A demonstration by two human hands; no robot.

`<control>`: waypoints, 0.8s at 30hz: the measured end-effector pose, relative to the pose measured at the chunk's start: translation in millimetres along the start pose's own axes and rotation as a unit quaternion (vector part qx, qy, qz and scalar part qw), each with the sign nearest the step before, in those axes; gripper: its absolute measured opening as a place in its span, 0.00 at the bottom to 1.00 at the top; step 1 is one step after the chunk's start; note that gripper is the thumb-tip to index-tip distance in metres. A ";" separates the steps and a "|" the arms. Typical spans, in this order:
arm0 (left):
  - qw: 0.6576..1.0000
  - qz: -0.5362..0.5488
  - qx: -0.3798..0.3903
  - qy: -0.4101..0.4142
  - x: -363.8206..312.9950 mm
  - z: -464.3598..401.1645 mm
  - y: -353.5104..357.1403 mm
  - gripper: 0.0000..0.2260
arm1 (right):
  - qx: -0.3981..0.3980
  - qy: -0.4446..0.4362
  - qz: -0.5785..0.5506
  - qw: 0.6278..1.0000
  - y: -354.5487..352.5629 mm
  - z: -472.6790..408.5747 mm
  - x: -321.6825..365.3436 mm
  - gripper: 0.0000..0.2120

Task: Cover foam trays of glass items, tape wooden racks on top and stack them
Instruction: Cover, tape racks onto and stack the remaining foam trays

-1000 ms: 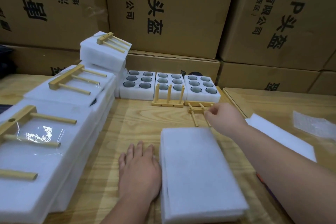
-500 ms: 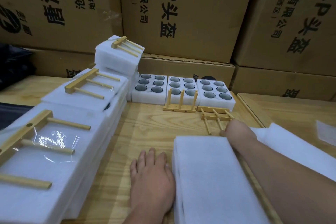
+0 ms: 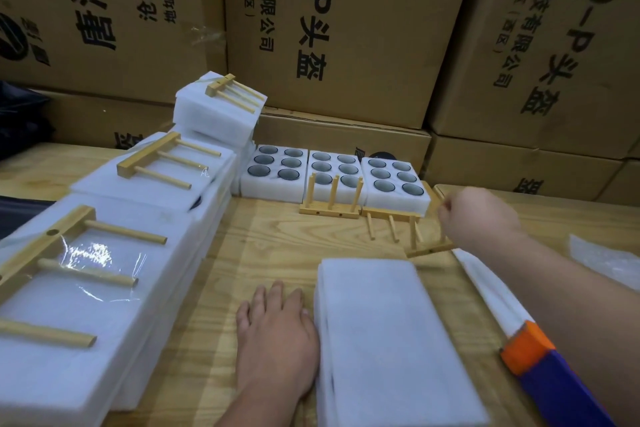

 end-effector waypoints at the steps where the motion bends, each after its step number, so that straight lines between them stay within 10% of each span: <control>1: 1.000 0.000 0.000 0.000 -0.2 0.2 -0.4 0.23 | -0.013 -0.013 -0.003 1.000 -8.6 3.3 -3.4 0.13; 16: 1.000 0.001 -0.002 -0.002 -1.2 3.9 -1.8 0.22 | 0.041 -0.094 -0.217 0.971 -85.0 91.9 -13.1 0.15; 24: 1.000 -0.006 -0.003 0.000 -1.2 4.5 -1.9 0.22 | 0.154 0.103 -0.530 0.828 -22.6 126.6 -16.3 0.16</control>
Point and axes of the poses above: each hand's wrist, its own z-axis away from the middle knuckle, its own y-axis out of the palm, x = y × z, the point moved 1 cm from there along -z, towards the middle knuckle, and after that the axes turned 1 degree about y, right-handed, at the moved point
